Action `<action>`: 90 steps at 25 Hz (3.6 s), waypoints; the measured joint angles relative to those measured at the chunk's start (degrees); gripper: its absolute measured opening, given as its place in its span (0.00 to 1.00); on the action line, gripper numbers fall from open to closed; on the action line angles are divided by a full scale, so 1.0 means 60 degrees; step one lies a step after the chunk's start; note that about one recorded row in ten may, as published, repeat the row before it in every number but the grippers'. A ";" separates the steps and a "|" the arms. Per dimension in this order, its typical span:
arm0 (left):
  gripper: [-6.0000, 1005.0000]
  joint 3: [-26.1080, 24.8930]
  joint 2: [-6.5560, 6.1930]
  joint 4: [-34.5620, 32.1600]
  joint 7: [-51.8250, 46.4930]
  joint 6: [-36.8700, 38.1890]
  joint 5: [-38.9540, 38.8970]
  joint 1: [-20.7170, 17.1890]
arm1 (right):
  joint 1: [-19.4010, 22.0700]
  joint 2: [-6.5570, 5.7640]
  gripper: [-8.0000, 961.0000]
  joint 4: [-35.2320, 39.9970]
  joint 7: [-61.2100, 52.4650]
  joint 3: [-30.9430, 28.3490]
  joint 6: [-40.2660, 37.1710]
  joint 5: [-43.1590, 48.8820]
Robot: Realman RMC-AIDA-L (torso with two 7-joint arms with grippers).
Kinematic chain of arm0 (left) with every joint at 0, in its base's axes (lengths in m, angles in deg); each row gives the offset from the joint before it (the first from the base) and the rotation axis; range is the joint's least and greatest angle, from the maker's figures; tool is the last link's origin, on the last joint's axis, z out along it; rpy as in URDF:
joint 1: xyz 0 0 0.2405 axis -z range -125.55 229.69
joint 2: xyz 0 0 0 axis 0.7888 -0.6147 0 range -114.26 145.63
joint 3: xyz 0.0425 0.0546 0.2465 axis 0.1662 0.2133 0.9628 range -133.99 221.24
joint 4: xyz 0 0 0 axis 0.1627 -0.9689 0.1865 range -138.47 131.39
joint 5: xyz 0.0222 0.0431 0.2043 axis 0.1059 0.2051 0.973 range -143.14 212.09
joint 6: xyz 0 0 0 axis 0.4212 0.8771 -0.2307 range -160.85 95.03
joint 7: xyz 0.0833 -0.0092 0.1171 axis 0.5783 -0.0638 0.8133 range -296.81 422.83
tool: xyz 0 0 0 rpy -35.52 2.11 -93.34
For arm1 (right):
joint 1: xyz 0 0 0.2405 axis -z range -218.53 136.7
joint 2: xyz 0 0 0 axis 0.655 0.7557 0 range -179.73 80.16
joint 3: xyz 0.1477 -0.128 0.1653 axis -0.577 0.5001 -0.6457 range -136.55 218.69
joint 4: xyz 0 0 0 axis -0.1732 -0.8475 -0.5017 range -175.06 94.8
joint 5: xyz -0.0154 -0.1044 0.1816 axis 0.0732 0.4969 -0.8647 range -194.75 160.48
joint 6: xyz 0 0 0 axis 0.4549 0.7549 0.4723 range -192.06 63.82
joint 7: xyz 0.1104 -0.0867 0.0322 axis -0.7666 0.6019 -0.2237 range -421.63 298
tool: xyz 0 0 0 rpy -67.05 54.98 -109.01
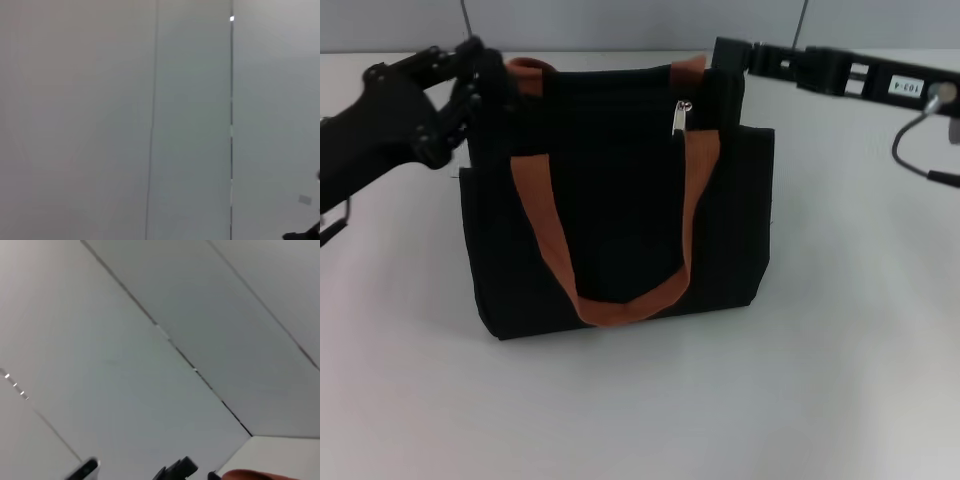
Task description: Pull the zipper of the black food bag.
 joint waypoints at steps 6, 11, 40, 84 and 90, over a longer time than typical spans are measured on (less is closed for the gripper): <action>0.42 0.0231 -0.0663 -0.1063 -0.1820 -0.0051 0.0808 -0.0499 | 0.0045 0.0099 0.59 -0.0671 0.1787 0.0073 -0.0213 -0.0028; 0.57 0.0167 -0.1514 -0.2127 -0.3830 0.0532 0.2530 -0.0609 | 0.0139 0.0115 0.79 -0.1223 0.3719 0.0078 -0.0915 -0.0036; 0.82 0.0881 0.0025 -0.0551 0.0582 0.2263 0.4282 -0.1108 | 0.0994 0.0133 0.83 -0.3539 0.9964 0.1137 -0.1724 0.1811; 0.82 0.0996 0.0068 -0.0541 0.0808 0.1901 0.4629 -0.0992 | 0.0720 0.0163 0.83 -0.4053 1.0337 0.1098 -0.1228 0.1332; 0.82 0.0998 0.0068 -0.0540 0.0816 0.1878 0.4625 -0.1000 | 0.0723 0.0164 0.83 -0.4066 1.0337 0.1097 -0.1227 0.1332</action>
